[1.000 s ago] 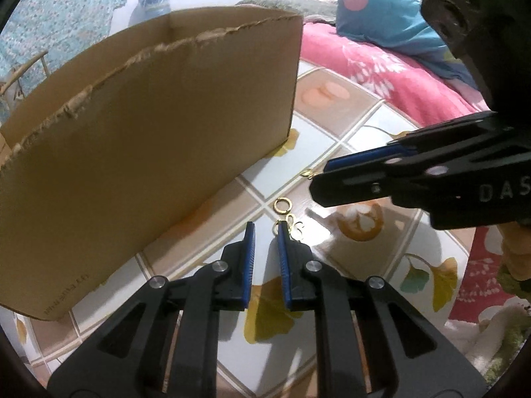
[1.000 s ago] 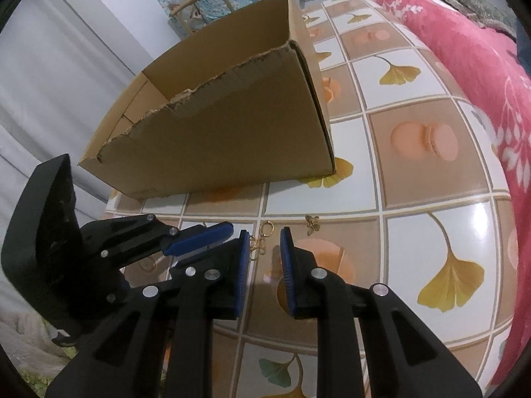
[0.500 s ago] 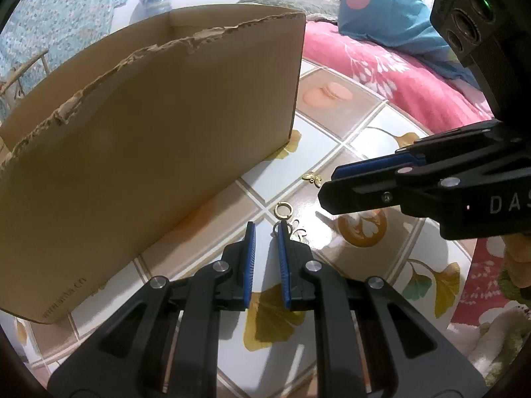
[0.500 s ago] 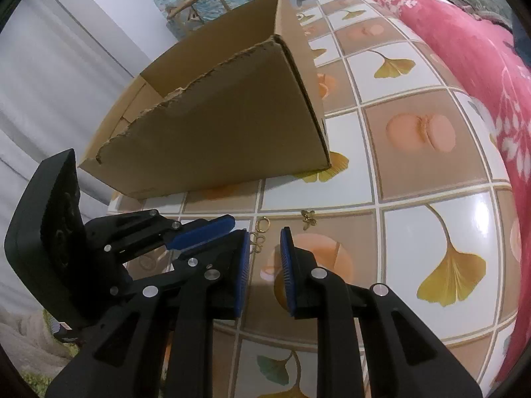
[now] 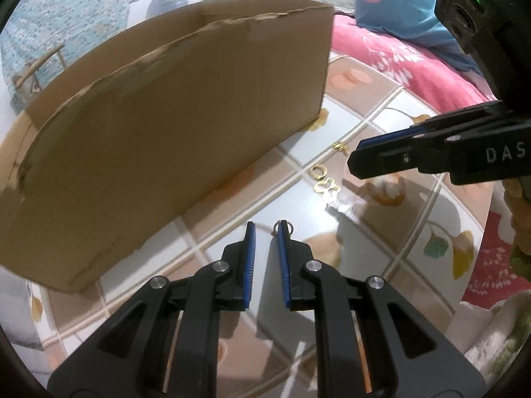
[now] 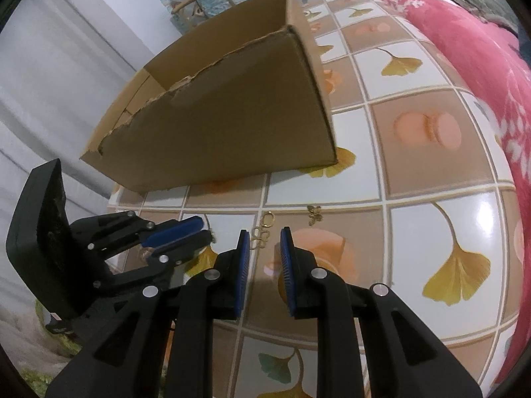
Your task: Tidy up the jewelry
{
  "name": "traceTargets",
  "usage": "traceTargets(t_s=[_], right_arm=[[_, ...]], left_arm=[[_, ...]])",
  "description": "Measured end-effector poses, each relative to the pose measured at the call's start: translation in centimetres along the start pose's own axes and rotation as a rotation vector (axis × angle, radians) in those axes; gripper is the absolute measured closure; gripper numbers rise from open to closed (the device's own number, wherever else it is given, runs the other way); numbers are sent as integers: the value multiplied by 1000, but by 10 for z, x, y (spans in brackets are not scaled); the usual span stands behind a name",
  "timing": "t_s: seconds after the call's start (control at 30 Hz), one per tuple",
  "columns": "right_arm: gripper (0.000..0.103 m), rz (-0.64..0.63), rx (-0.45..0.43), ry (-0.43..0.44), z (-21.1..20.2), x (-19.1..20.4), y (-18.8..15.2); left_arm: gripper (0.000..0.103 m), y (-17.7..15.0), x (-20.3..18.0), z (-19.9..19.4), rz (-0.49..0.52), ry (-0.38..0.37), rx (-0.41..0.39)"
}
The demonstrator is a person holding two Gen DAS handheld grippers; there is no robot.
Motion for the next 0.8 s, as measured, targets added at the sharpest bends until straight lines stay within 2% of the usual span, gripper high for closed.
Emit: traceTargets(t_s=[0.4, 0.8], right_arm=[[84, -119, 18, -121, 23, 11, 12], [84, -148, 43, -139, 36, 22, 14]], left_arm=[[89, -14, 13, -10, -54, 13, 1], [89, -18, 15, -11, -59, 11, -13]])
Point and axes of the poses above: each gripper's, at about its wrist camera, not at the fingertips, and z roughly the way its jaws point, x to its left, y to its top, the point moved 9 cm from there along z, roughly the way its jaws point, and after that the axes turned 5 degrees about -y, right-handed, at the moved point
